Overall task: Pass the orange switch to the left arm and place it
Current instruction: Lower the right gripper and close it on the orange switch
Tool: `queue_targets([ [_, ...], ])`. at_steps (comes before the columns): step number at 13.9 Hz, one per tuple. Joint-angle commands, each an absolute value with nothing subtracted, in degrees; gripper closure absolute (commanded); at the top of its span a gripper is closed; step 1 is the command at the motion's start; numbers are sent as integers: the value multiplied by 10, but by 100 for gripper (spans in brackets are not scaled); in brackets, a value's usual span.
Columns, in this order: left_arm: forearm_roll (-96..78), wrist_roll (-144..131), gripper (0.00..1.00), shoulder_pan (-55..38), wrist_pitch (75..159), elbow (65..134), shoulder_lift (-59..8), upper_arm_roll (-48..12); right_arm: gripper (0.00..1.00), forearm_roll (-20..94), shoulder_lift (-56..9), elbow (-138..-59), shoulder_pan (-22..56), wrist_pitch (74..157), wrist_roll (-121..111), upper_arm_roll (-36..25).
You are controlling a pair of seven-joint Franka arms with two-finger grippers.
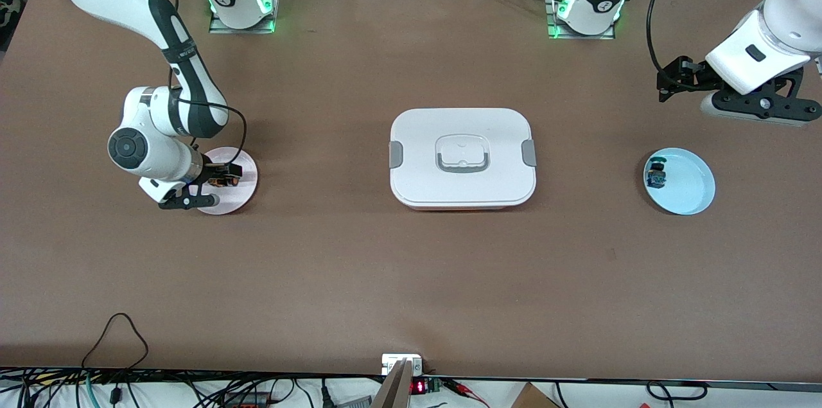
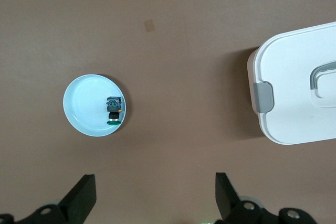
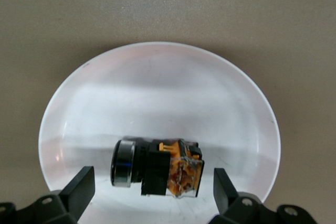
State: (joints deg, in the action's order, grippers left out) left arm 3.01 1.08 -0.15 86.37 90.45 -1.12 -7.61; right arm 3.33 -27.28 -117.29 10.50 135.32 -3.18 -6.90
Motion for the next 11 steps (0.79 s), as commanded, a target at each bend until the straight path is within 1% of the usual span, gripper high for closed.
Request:
queue_targets([
  [1, 21, 21, 0, 2, 854, 887, -18, -76, 0, 42, -285, -1178, 105, 1375, -36, -68],
  [5, 21, 21, 0, 2, 854, 887, -18, -76, 0, 44, -294, -1179, 105, 1372, -32, -68],
  [6, 21, 21, 0, 2, 854, 887, -18, -76, 5, 44, -294, -1179, 105, 1368, -33, -68],
  [7, 21, 21, 0, 2, 854, 888, -18, -76, 35, 44, -293, -1179, 105, 1365, -33, -68],
  [8, 21, 22, 0, 2, 854, 887, -18, -76, 60, 44, -291, -1178, 105, 1358, -32, -68],
  [10, 21, 21, 0, 2, 854, 887, -18, -76, 84, 44, -278, -1171, 105, 1337, -36, -67],
  [11, 21, 21, 0, 2, 853, 887, -18, -76, 91, 45, -269, -1155, 105, 1313, -36, -64],
])
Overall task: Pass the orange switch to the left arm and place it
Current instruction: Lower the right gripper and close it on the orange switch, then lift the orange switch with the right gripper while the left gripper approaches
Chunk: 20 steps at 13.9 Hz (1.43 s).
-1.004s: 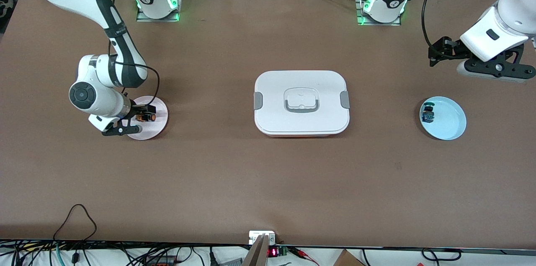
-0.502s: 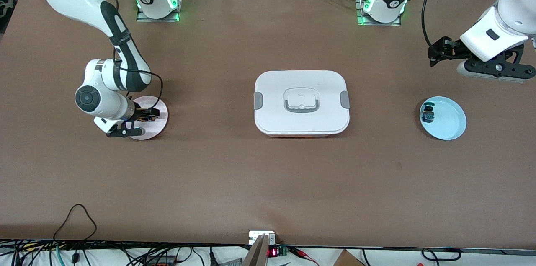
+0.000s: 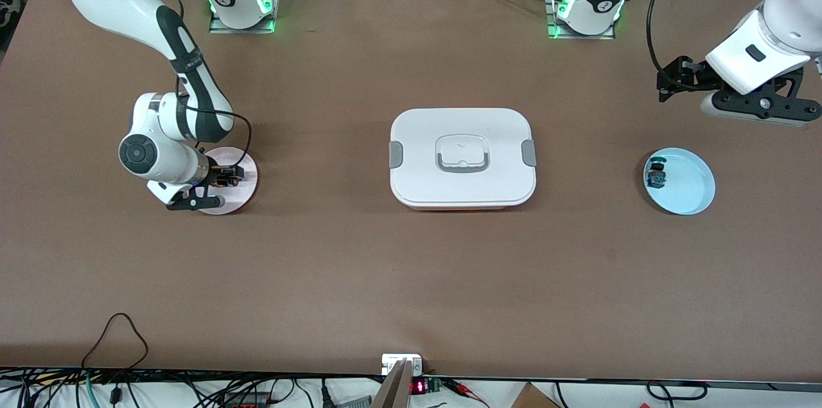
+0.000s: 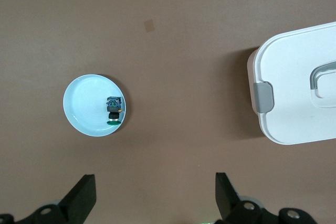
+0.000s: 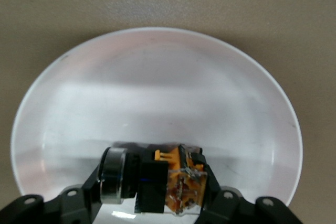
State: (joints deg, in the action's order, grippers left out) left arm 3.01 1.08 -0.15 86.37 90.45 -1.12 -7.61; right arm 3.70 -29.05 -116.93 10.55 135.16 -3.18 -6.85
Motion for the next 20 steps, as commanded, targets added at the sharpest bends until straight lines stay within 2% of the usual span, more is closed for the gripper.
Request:
queue_targets([
  [1, 21, 21, 0, 2, 853, 887, -18, -76, 95, 44, -265, -1133, 105, 1289, -39, -63],
  [3, 21, 22, 0, 2, 853, 887, -18, -76, 95, 44, -264, -1063, 105, 1212, -41, -63],
  [7, 21, 21, 0, 2, 853, 887, -18, -76, 95, 45, -232, -992, 105, 1149, -42, -56],
  [11, 21, 21, 0, 2, 853, 887, -18, -76, 95, 46, -189, -971, 105, 1147, -117, -39],
  [16, -27, 19, 0, 16, 853, 887, -21, -70, 98, 48, -178, -928, 107, 1154, -224, 15],
  [20, -68, 19, 0, 35, 816, 887, -32, -70, 98, 165, -169, -890, 119, 1153, -241, 30],
])
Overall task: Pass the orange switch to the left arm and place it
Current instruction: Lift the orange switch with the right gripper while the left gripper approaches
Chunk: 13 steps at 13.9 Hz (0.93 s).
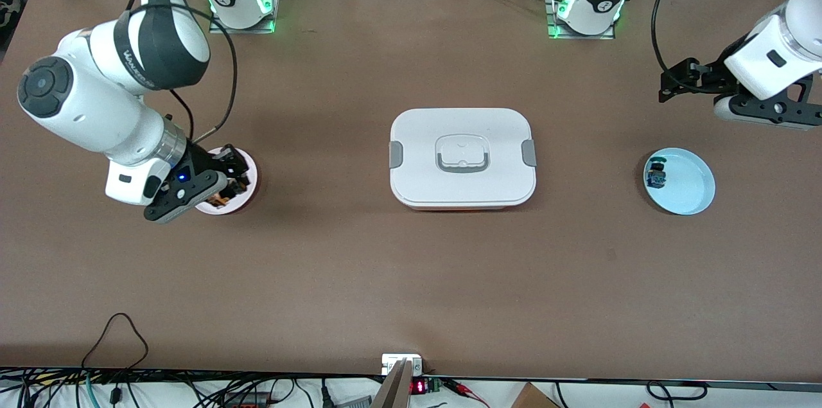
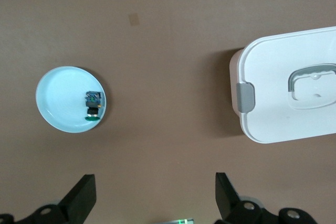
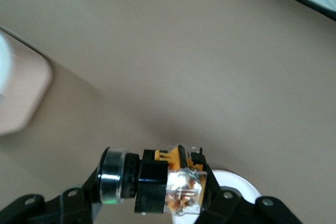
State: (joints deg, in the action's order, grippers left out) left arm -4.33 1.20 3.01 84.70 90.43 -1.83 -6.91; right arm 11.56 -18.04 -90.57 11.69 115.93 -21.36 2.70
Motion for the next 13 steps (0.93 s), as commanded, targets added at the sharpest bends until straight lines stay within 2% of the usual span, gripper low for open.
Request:
queue_targets([
  [1, -81, 19, 0, 35, 801, 887, -34, -70, 98, 184, -164, -884, 126, 1152, -263, 30],
  [5, -174, 22, 0, 35, 738, 892, -56, -71, 100, 279, -158, -867, 145, 1154, -383, 30],
  [8, -338, 23, 0, 58, 740, 903, -74, -70, 100, 425, -166, -868, 166, 1158, -564, 30],
  [13, -588, 24, 0, 56, 819, 989, -82, -76, 100, 693, -199, -884, 199, 1158, -846, 30],
])
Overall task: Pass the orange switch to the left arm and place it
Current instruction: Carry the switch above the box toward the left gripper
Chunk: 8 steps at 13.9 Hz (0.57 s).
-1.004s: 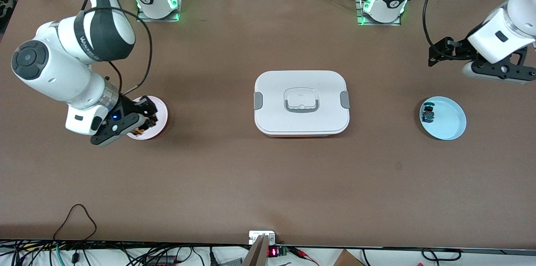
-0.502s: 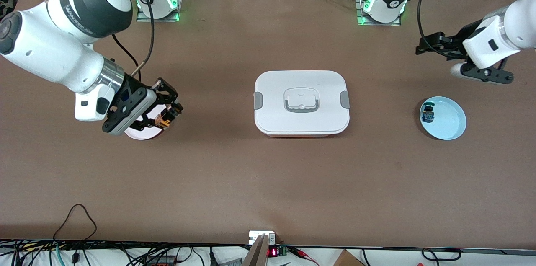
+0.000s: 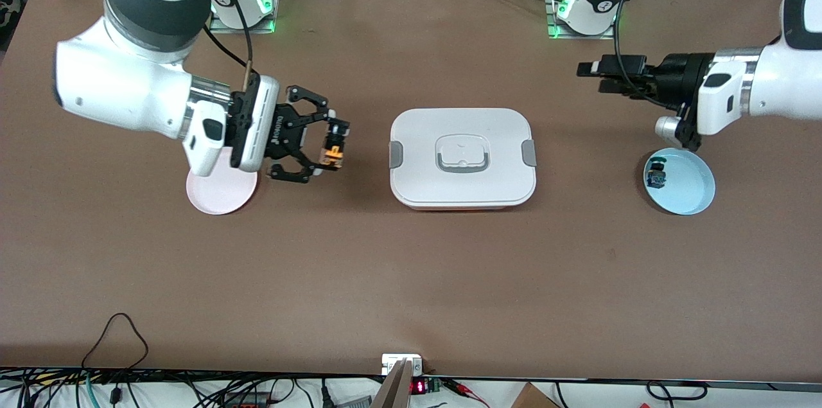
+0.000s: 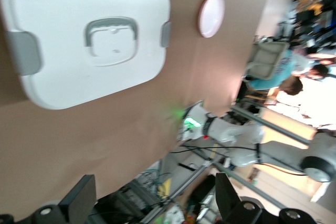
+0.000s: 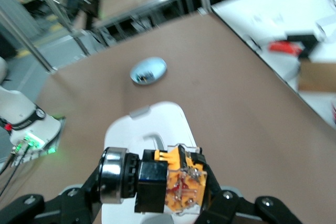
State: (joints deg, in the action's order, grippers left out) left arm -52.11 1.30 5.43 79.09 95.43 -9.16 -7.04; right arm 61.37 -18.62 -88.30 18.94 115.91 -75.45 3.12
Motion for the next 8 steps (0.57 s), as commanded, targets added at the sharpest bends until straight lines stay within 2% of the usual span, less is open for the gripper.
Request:
queue_targets([
  [1, -634, 24, 0, 52, 838, 1008, -78, -78, 100, 741, -206, -886, 206, 1157, -888, 30],
  [8, -782, 25, 0, 47, 1044, 1027, -107, -195, 100, 979, -243, -893, 280, 1169, -1039, 27],
])
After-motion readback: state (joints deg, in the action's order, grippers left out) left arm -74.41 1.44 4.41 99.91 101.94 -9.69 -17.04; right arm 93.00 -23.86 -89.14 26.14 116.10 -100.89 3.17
